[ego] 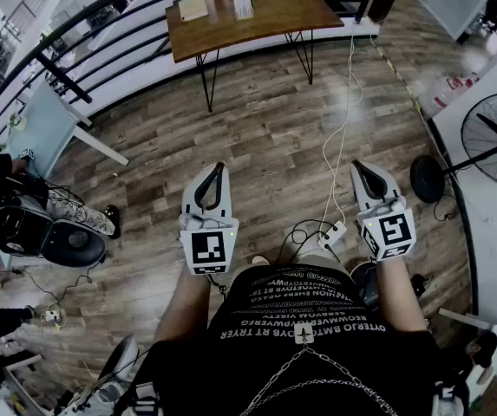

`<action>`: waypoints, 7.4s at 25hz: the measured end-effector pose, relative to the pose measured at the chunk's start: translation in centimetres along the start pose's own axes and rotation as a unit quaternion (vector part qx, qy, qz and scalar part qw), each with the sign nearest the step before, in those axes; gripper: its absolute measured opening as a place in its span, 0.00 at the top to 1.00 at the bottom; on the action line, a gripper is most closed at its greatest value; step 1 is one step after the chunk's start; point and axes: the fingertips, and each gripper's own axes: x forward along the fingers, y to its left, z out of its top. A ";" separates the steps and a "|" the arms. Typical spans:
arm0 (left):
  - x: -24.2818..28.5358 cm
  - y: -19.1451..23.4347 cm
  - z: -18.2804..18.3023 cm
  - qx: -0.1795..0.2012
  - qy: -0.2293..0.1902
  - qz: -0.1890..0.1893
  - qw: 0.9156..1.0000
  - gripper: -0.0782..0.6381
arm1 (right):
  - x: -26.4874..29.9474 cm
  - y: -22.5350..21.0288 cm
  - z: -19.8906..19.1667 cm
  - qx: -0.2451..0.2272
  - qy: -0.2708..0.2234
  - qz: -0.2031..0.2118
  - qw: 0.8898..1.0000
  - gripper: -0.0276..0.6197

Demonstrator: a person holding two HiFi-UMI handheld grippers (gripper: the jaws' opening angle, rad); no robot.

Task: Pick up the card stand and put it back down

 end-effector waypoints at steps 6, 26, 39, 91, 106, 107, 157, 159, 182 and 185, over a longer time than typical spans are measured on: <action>-1.9 2.4 -0.9 -0.003 -0.006 0.001 1.000 0.85 | 1.0 3.3 1.8 -0.009 0.000 0.005 1.000 0.94; 1.1 5.9 -4.8 -0.024 0.053 0.063 0.996 0.85 | 11.7 2.5 -1.8 0.002 0.015 0.097 0.995 0.93; 17.8 2.0 -3.0 -0.058 0.088 0.021 0.994 0.85 | 20.3 -10.7 -4.2 0.027 0.030 0.121 0.992 0.93; 50.2 13.1 -4.3 -0.052 0.114 -0.049 0.991 0.85 | 50.1 -18.9 -3.0 0.072 0.105 0.166 0.978 0.79; 55.7 16.0 -4.6 -0.027 0.111 -0.128 0.985 0.85 | 55.2 -20.4 1.8 0.073 0.082 0.117 0.987 0.79; 55.9 15.9 -4.8 -0.030 0.114 -0.134 0.984 0.85 | 55.3 -20.6 1.8 0.078 0.082 0.112 0.987 0.79; 82.5 17.4 -0.1 -0.059 0.143 -0.020 0.988 0.85 | 75.4 -42.2 -0.9 0.095 0.079 0.228 0.966 0.79; 83.2 17.5 0.0 -0.059 0.142 -0.008 0.988 0.85 | 76.2 -43.2 -1.1 0.088 0.076 0.234 0.965 0.79; 85.7 28.4 -6.2 -0.094 0.184 0.064 0.976 0.85 | 90.3 -38.3 -11.3 0.085 0.172 0.287 0.938 0.79; 87.9 30.7 -6.5 -0.089 0.179 0.049 0.979 0.85 | 92.7 -36.9 -12.4 0.094 0.182 0.289 0.935 0.79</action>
